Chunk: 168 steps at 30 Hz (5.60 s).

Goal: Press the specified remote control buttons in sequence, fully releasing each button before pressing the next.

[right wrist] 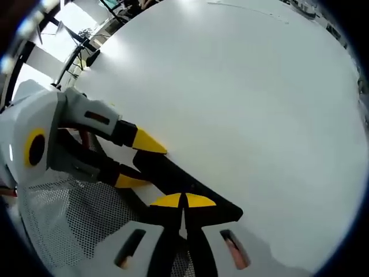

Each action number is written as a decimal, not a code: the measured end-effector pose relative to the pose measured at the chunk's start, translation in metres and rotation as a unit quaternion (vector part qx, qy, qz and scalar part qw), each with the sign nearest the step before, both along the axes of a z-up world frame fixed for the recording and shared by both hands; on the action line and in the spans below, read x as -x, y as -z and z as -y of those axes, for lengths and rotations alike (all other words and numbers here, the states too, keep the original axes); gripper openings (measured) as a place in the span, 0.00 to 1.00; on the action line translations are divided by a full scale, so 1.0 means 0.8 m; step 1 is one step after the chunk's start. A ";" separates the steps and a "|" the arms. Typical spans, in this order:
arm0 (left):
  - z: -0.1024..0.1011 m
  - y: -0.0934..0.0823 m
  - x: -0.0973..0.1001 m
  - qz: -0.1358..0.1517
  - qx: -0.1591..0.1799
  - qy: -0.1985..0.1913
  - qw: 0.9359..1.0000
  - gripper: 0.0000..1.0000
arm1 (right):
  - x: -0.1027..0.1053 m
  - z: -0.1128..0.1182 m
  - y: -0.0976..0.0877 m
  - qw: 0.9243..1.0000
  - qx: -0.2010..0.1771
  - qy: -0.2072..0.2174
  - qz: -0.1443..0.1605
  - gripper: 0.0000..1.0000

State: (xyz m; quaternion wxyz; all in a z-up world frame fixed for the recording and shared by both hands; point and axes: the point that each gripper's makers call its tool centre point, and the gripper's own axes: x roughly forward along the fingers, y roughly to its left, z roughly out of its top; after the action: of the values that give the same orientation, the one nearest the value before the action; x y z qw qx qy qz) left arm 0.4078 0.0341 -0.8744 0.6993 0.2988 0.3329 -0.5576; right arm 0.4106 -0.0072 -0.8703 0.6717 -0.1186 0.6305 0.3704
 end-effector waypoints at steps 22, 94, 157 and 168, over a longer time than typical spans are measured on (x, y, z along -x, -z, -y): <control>0.000 0.000 -0.001 0.002 0.000 0.001 1.000 0.25 | 0.008 0.000 0.001 1.000 0.002 -0.013 -0.012 0.00; 0.001 0.001 0.000 -0.008 0.000 -0.005 1.000 0.25 | -0.005 -0.016 -0.001 0.999 -0.029 0.028 0.001 0.00; 0.011 0.000 0.000 0.001 0.014 -0.013 1.000 0.24 | -0.019 -0.026 -0.023 0.996 -0.071 0.051 0.036 0.00; 0.012 0.003 0.001 -0.010 0.012 -0.010 1.000 0.24 | -0.077 -0.014 -0.193 0.920 -0.281 0.144 0.233 0.00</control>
State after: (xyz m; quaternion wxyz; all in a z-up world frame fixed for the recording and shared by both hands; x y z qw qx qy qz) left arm 0.4066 0.0242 -0.8766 0.7053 0.2815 0.3356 -0.5574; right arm 0.4720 0.0040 -0.7160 0.8514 0.0841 0.3367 0.3934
